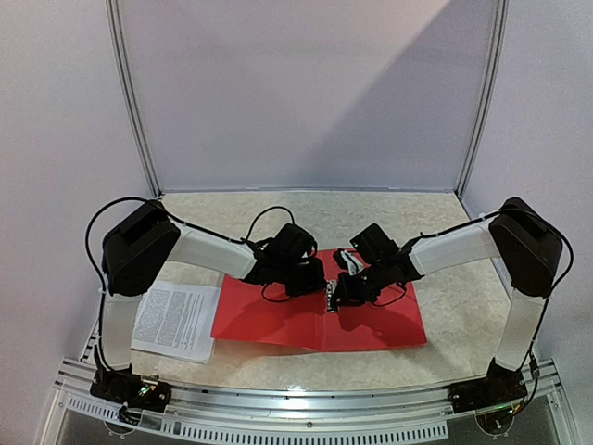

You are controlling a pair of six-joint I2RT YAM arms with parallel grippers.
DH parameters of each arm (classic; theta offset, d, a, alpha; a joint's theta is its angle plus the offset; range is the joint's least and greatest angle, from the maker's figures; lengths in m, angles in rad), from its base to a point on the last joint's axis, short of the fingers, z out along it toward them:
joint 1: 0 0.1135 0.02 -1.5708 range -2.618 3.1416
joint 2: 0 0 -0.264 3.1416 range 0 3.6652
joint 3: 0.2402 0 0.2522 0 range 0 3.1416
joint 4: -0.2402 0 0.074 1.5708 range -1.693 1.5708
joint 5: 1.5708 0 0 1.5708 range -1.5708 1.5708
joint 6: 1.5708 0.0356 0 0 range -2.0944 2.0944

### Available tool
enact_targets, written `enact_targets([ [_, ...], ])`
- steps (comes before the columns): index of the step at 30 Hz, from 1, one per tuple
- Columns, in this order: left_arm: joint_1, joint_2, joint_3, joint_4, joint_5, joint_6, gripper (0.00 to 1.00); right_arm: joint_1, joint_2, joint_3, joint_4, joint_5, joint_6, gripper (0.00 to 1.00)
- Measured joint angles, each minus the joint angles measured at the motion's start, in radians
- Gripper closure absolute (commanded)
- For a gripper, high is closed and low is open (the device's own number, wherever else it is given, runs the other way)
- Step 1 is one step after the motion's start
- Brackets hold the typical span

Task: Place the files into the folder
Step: Open the spring clip on the folder at the center of the board.

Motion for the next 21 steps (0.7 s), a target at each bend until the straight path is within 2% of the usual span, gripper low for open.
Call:
enact_targets([
  [6,0.000,-0.018,-0.024,0.004,0.006,0.000,1.00,-0.021,-0.134,0.029,-0.173,0.138,-0.026,0.82],
  [8,0.000,-0.023,-0.031,0.009,0.008,-0.002,0.95,-0.025,-0.217,0.032,-0.175,0.142,-0.023,0.79],
  [10,0.000,-0.033,-0.043,0.011,0.014,-0.004,0.84,-0.024,-0.284,0.040,-0.164,0.141,-0.021,0.78],
  [11,0.000,-0.039,-0.049,0.014,0.019,-0.008,0.82,-0.024,-0.311,0.046,-0.155,0.142,-0.024,0.78],
  [15,-0.001,-0.066,-0.064,0.006,0.029,-0.013,0.86,-0.026,-0.343,0.029,-0.121,0.145,-0.042,0.80],
  [21,-0.001,-0.116,-0.049,-0.037,0.006,0.006,0.86,-0.030,-0.318,-0.104,-0.094,0.079,-0.017,0.79],
])
